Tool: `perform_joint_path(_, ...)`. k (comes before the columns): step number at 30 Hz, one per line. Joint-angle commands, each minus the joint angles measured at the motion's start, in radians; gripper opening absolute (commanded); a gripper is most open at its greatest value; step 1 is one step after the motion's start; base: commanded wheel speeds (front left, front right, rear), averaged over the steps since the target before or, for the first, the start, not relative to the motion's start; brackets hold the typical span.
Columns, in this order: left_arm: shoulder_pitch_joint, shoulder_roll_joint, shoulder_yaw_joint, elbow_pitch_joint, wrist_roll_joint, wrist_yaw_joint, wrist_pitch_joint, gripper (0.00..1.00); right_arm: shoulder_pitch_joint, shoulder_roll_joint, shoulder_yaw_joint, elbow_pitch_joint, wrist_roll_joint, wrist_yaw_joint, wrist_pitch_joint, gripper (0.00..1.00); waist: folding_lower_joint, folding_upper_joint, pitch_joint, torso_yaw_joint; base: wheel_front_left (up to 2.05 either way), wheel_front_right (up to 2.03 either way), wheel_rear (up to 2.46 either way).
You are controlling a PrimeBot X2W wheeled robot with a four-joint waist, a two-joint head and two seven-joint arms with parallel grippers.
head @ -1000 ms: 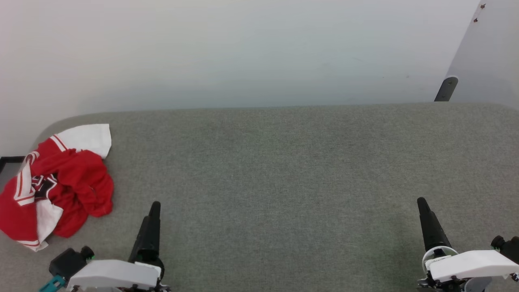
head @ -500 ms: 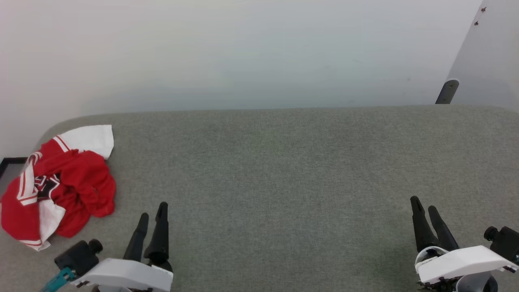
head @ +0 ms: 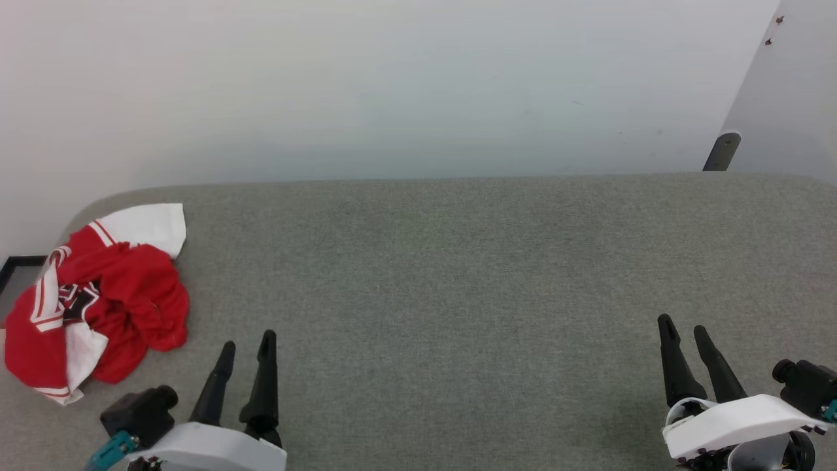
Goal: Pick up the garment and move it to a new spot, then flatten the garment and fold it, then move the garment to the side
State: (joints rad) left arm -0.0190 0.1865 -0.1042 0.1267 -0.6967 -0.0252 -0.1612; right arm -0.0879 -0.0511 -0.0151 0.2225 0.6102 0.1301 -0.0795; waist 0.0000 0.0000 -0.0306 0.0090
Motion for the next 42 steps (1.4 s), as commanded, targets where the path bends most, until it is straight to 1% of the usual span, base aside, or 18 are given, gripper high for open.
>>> perform_joint_path(1,-0.006,0.003,-0.002,-0.011,0.023,-0.004,-0.007,1.00,-0.019,0.001,0.005,-0.009,-0.022,0.001,-0.009,1.00,0.0000,0.0000,-0.001,0.000,0.00,0.00,0.00)
perform_joint_path(15,0.013,-0.002,0.015,-0.020,0.155,-0.029,-0.040,1.00,-0.009,0.001,0.013,-0.012,-0.128,0.001,-0.045,1.00,0.0000,0.0000,-0.012,0.001,0.00,0.00,0.00)
perform_joint_path(26,0.025,-0.006,0.015,-0.029,0.257,-0.033,-0.063,1.00,-0.005,0.001,0.017,-0.021,-0.210,0.001,-0.061,1.00,0.0000,0.0000,-0.017,0.003,0.00,0.00,0.00)
perform_joint_path(42,0.037,-0.001,0.016,-0.028,0.366,-0.045,-0.094,1.00,0.008,0.001,0.013,-0.030,-0.320,0.001,-0.083,1.00,0.0000,0.0000,-0.024,0.002,0.00,0.00,0.00)
